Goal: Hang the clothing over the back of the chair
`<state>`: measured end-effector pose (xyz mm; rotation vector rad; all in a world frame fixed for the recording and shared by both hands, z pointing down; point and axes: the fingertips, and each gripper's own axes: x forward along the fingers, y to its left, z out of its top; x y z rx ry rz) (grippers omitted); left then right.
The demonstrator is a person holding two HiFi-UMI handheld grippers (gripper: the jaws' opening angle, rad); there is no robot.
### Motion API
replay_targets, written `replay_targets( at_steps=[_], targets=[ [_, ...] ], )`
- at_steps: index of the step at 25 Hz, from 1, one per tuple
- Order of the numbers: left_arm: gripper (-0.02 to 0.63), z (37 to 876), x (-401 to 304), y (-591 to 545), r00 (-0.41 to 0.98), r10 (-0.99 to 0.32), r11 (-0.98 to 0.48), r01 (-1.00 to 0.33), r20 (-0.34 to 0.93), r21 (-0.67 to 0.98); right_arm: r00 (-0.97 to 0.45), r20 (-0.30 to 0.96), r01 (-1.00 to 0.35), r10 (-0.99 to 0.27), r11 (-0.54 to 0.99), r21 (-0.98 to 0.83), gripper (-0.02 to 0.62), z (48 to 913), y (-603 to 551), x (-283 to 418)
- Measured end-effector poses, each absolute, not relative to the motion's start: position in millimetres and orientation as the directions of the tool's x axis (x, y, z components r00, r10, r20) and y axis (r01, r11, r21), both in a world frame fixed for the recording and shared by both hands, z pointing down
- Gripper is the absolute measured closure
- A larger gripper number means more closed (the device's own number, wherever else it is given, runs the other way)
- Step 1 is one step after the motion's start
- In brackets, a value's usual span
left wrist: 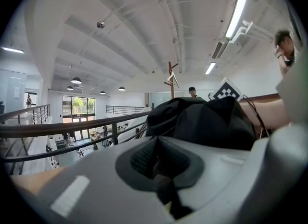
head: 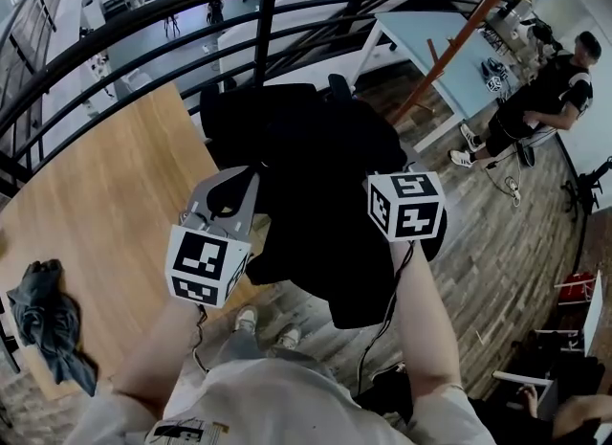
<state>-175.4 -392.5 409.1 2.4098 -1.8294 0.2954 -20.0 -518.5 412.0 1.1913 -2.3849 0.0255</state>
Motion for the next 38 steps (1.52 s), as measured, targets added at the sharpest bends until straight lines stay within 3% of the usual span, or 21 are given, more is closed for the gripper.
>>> replay_targets(
  at_steps=[13,20,30,34,38],
  targets=[
    [0.604,436.1,-181.5,-384.2,0.265,-0.932,-0.272,-0.962,0.249,0.007,-0.429,0.656,-0.703,-0.621,0.685,0.189,0.534,472.1,-526.0,-31.8],
    [0.604,432.3,-181.0,-385.0,0.267,-0.932,-0.274,-0.962,0.244,0.005,-0.416,0.681,-0.699,-0.603,0.691,0.184,0.515,477.3,-526.8,-31.1],
    [0.604,420.9,-185.7,-374.3,0.258,-0.939,-0.268,-0.963,0.229,-0.015,-0.379,0.562,-0.711,-0.735,0.62,0.331,0.357,442.6,-518.8,-28.0],
    [0.604,415.2,-184.2,-371.4,0.255,-0.942,-0.266,-0.964,0.22,-0.019,-0.401,0.521,-0.719,-0.753,0.611,0.331,0.255,425.3,-513.0,-22.7],
    [0.604,409.5,-181.2,-368.3,0.256,-0.943,-0.266,-0.964,0.211,-0.022,-0.437,0.509,-0.716,-0.741,0.63,0.302,0.238,415.0,-501.2,-19.6]
  ],
)
